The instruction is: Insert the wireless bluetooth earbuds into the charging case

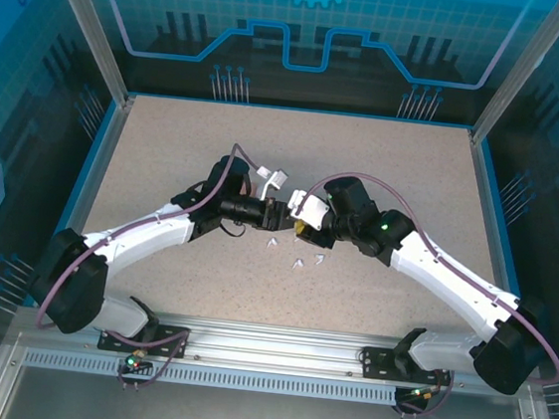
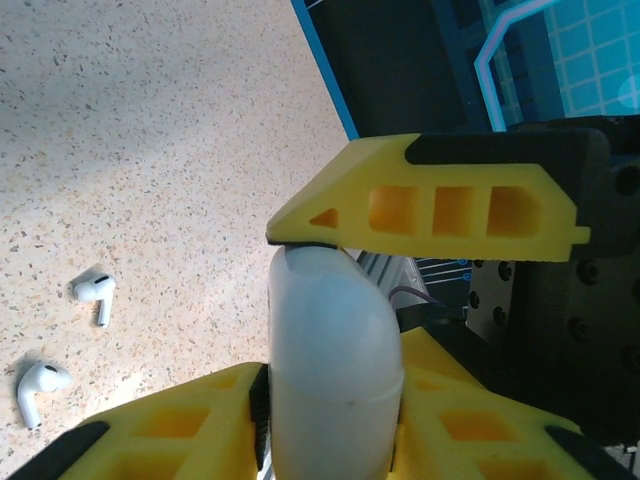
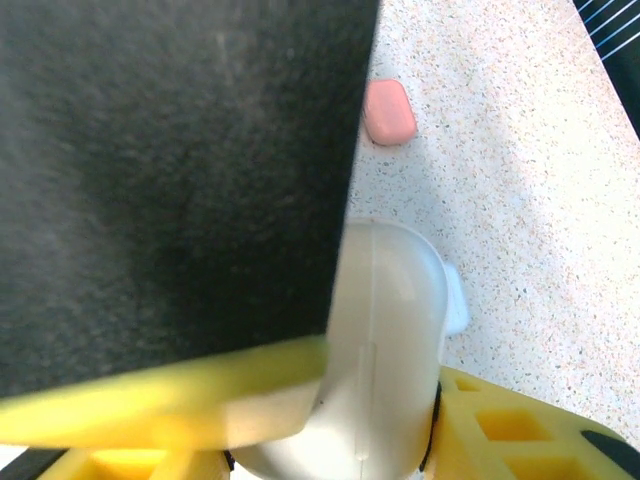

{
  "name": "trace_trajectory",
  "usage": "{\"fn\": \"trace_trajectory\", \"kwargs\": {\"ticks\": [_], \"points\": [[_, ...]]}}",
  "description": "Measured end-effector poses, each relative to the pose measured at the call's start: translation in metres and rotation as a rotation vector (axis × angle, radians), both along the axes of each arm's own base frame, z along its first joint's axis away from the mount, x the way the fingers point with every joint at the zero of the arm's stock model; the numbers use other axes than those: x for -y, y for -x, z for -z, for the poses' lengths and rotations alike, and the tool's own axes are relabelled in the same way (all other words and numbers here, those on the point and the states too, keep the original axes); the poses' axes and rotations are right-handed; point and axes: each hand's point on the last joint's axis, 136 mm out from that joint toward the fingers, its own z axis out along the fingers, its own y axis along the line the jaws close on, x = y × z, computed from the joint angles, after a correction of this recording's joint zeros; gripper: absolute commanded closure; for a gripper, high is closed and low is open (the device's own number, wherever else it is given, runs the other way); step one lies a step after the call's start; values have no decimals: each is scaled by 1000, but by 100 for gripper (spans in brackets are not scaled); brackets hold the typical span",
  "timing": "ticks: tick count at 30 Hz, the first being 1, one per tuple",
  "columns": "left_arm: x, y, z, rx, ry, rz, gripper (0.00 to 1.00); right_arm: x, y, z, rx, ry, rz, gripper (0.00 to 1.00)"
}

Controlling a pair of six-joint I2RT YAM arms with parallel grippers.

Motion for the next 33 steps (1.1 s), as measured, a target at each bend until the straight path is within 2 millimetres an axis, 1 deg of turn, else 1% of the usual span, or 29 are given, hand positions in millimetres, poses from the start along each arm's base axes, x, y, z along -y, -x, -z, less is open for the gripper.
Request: {"fn": "trace_trajectory", "kwargs": {"ticks": [3, 5, 7, 10, 13, 14, 16, 18, 22, 25, 27, 30, 33], "points": [[0, 0, 0, 2, -1, -1, 70, 0, 2, -2, -16, 1, -2, 51], [1, 1, -1, 8, 0, 2, 71, 0, 3, -2, -31, 3, 4, 43], [1, 2, -4, 21, 4, 3, 71, 1, 5, -4, -47, 1, 6, 31], [-2, 2, -13, 74, 11, -6, 76, 2, 10, -8, -66, -18, 22, 18], [-7, 4, -24, 135, 22, -26, 79, 7, 18, -22, -67, -63, 35, 8], [-9, 4, -26, 156, 26, -34, 80, 8, 21, -29, -64, -85, 38, 7], [-12, 6, -33, 204, 44, -51, 83, 11, 29, -47, -51, -142, 35, 6], [-17, 8, -37, 250, 59, -72, 84, 14, 38, -65, -33, -205, 31, 11], [-25, 11, -43, 353, 101, -109, 86, 19, 52, -94, -5, -366, 38, 13], [-30, 15, -51, 458, 152, -126, 91, 20, 54, -105, -3, -471, 52, 15], [-33, 18, -58, 530, 185, -133, 92, 20, 51, -108, -13, -526, 66, 19], [-37, 22, -74, 651, 244, -141, 94, 16, 43, -115, -38, -591, 82, 19], [-39, 27, -92, 777, 298, -144, 95, 6, 38, -120, -69, -640, 62, 18]]}}
